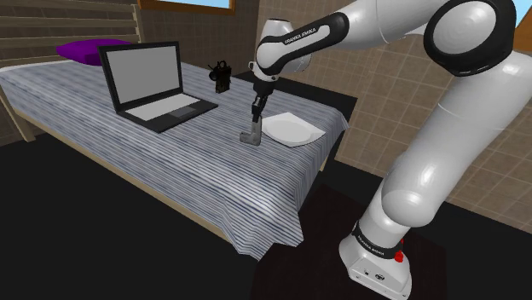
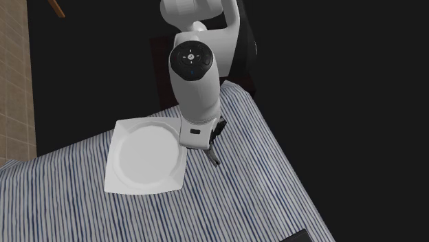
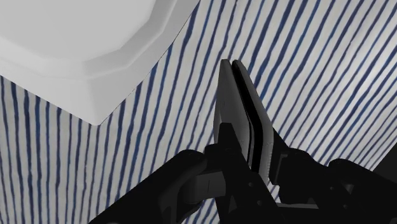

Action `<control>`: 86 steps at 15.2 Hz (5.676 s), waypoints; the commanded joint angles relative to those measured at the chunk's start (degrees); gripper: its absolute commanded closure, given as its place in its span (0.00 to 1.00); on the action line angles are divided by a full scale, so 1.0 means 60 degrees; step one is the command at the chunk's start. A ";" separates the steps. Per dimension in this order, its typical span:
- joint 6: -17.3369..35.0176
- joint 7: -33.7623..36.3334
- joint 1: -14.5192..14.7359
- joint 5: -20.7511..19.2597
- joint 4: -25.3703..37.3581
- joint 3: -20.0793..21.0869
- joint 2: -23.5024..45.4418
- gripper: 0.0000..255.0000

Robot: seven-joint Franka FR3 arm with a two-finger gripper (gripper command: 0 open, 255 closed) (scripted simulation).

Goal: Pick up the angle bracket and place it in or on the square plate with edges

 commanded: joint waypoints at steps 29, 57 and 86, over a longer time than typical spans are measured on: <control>-0.3183 -0.2107 -0.0946 -0.0067 0.2494 -0.1255 -0.0640 1.00; -0.1471 -0.4213 -0.1741 0.0347 0.1478 -0.2355 0.0195 1.00; -0.2158 -0.4146 -0.1758 0.0216 0.1917 -0.2357 -0.0076 0.00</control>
